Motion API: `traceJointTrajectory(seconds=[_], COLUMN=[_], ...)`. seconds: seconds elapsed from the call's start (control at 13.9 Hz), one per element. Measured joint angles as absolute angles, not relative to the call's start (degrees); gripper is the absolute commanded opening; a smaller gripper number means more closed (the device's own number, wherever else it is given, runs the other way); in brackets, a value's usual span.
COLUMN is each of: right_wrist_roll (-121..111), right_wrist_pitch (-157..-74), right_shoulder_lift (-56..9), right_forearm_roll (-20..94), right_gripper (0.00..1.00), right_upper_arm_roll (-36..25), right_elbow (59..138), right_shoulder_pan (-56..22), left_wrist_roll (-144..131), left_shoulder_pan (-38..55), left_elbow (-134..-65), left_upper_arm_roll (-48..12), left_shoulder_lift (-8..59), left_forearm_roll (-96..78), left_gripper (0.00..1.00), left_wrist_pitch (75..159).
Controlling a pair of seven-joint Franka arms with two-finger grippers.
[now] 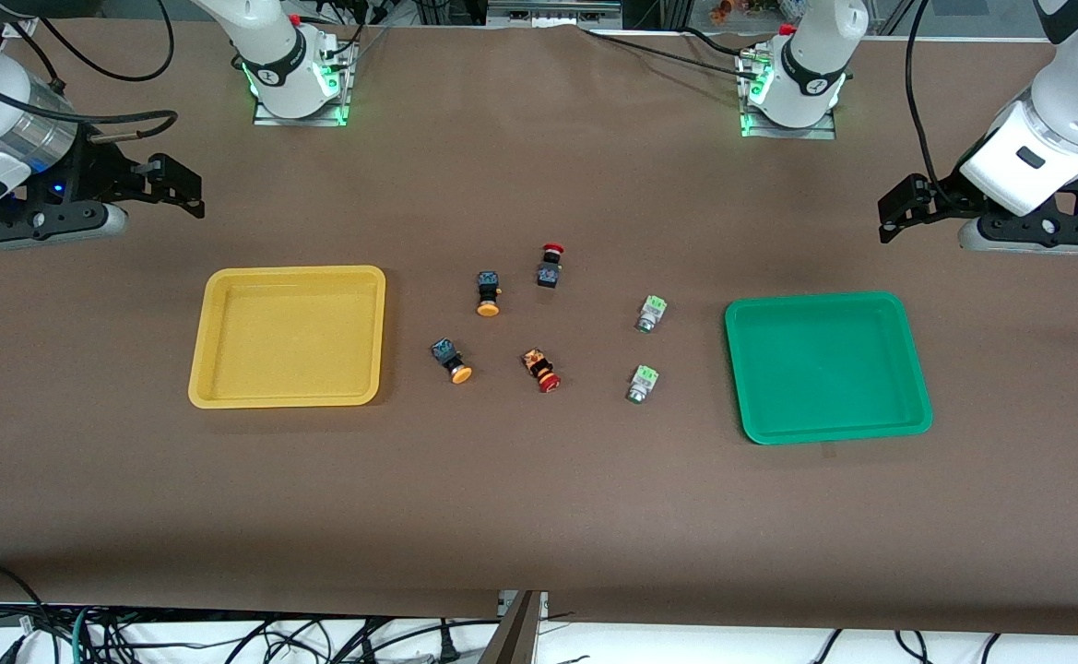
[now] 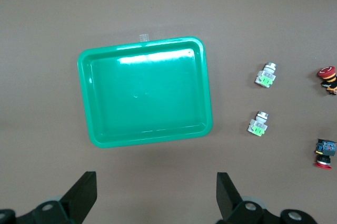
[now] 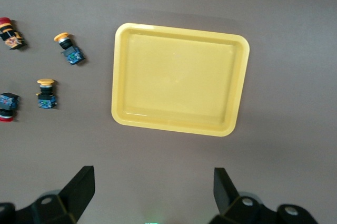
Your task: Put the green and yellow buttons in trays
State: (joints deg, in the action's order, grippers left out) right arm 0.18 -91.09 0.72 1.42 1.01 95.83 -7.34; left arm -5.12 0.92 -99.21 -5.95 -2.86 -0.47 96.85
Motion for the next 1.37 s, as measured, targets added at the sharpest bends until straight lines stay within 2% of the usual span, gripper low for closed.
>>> traceJointTrajectory(seconds=[0.43,0.65,0.79,1.01,1.22,1.37], right_wrist_roll=[0.2,0.2,0.2,0.3,0.3,0.3], right_wrist_pitch=[-91.2,-91.2,-91.2,-91.1,-91.1,-91.1], right_shoulder_lift=[0.7,0.6,0.6,0.5,0.0,-0.7], right_forearm_roll=[1.1,1.1,1.1,1.1,1.1,1.1], right_gripper=[1.00,1.00,1.00,1.00,1.00,1.00], right_upper_arm_roll=[1.7,1.8,2.0,2.2,2.2,2.2], right_elbow=[95.8,95.8,95.8,95.8,95.8,95.8], right_shoulder_pan=[-7.5,-7.7,-8.3,-9.5,-10.1,-10.6], left_wrist_roll=[-5.1,-5.1,-5.1,-5.1,-5.1,-5.1], left_shoulder_pan=[1.0,1.7,2.7,6.9,12.1,15.4], left_elbow=[-99.0,-98.8,-98.9,-95.1,-86.9,-83.9], left_upper_arm_roll=[-6.0,-6.4,-8.1,-10.0,-10.3,-10.4], left_shoulder_lift=[-2.7,-0.2,4.5,15.6,28.4,35.2], left_forearm_roll=[-0.5,-0.7,-1.1,-1.1,-1.1,-1.1], left_gripper=[1.00,1.00,1.00,1.00,1.00,1.00], left_wrist_pitch=[96.3,91.9,90.4,94.9,103.0,112.4])
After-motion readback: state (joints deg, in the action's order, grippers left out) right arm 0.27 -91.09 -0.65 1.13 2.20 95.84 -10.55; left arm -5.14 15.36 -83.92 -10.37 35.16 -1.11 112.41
